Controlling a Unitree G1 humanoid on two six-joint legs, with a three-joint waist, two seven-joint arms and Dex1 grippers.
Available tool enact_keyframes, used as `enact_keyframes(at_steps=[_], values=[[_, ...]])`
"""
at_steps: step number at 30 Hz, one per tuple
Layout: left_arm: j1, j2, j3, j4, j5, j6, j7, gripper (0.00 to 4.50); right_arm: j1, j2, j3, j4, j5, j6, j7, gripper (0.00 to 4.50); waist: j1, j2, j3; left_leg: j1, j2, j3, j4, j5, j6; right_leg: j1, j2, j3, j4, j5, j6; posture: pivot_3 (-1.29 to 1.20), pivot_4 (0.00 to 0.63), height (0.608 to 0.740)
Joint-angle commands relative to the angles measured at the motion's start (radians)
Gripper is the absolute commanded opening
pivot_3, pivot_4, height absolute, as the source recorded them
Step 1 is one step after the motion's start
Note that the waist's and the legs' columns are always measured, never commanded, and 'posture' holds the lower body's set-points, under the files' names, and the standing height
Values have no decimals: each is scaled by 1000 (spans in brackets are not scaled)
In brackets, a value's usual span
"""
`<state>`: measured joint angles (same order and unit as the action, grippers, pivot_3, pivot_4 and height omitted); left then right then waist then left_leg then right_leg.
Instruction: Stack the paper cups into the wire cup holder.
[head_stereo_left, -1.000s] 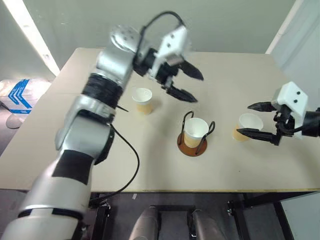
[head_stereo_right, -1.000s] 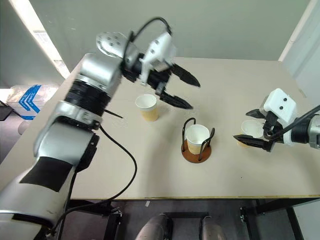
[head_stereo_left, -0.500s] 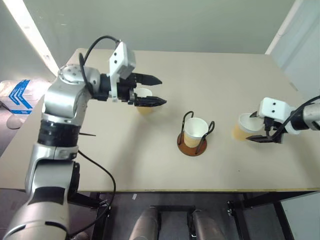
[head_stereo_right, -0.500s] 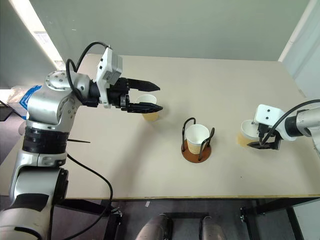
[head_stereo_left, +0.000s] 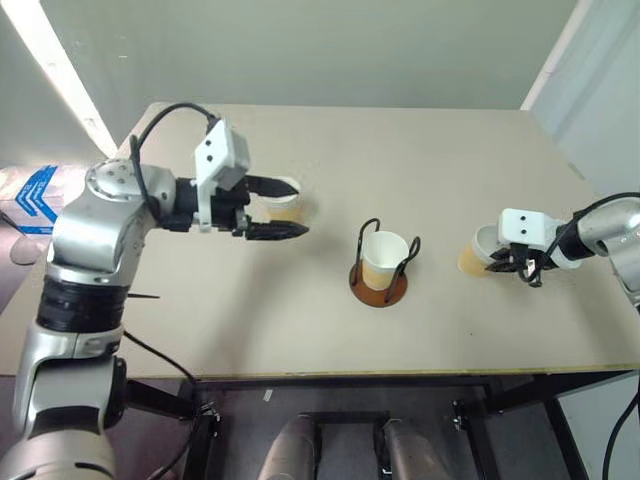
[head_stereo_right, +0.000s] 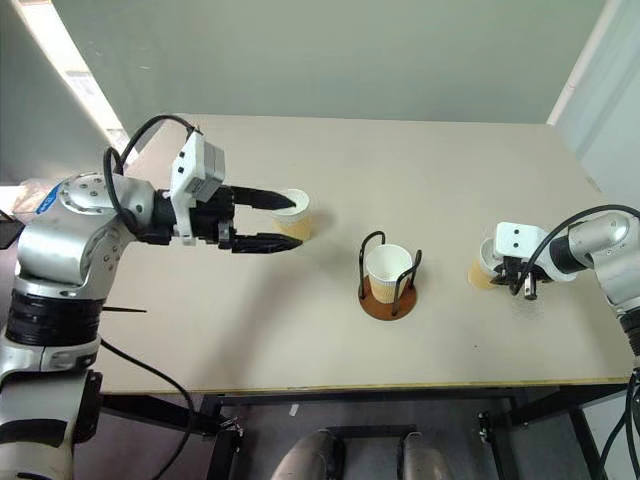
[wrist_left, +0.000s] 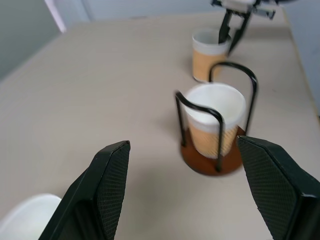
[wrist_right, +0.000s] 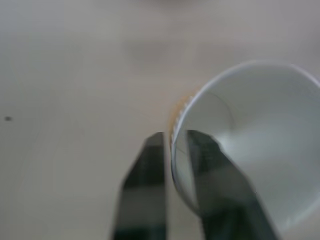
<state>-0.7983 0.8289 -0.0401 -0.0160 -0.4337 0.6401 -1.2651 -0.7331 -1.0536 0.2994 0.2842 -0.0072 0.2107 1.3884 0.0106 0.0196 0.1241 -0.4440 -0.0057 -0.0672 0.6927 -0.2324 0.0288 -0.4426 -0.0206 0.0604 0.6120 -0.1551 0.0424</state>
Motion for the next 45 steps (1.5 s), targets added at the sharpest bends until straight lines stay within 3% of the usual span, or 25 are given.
enact_keyframes(at_steps=[1, 7, 13, 19, 32, 44, 45], values=[[5, 37, 39, -7, -54, 23, -57, 3727, 27, -45, -86, -112, 85, 73, 69, 51, 1, 0, 0, 0, 0, -1, -1, 1, -1, 0, 0, 0, 0, 0, -1, 0, 150, 740], [19, 64, 61, 40, -112, -1, -154, 3727, -4, -114, -189, -320, 238, 279, 151, 51, -1, 0, 0, 0, -1, 0, -9, 4, -5, -3, 0, 1, -1, -1, -3, 0, 150, 740], [17, 65, 52, 86, -101, -38, -188, 3727, -260, -61, -156, -501, 355, 468, 169, 51, -8, 0, 0, 0, 1, -1, -18, 7, -9, -9, 2, 1, 1, -4, -8, 0, 150, 740], [2, 42, 20, 121, -69, -81, -189, 3727, -390, 49, -43, -514, 304, 433, 163, 51, -7, -1, 0, 1, 2, -3, -20, 7, -10, -11, 2, -1, 3, -6, -11, 0, 150, 740], [10, 41, 10, 115, -41, -95, -190, 3727, -322, 113, 53, -442, 177, 254, 165, 51, -6, -1, 0, 0, 1, -4, -20, 7, -10, -12, 2, -2, 4, -6, -12, 0, 150, 740], [23, 42, 11, 99, -36, -98, -180, 3727, -329, 196, 80, -452, 145, 254, 161, 51, -7, -1, 0, 0, 1, -4, -20, 8, -10, -12, 2, -2, 6, -6, -12, 0, 150, 740], [24, 41, 10, 98, -35, -100, -179, 3727, -330, 198, 79, -452, 144, 254, 161, 229, -7, -1, 0, 0, 1, -4, -20, 8, -10, -12, 2, -2, 6, -6, -12, 0, 150, 740]])
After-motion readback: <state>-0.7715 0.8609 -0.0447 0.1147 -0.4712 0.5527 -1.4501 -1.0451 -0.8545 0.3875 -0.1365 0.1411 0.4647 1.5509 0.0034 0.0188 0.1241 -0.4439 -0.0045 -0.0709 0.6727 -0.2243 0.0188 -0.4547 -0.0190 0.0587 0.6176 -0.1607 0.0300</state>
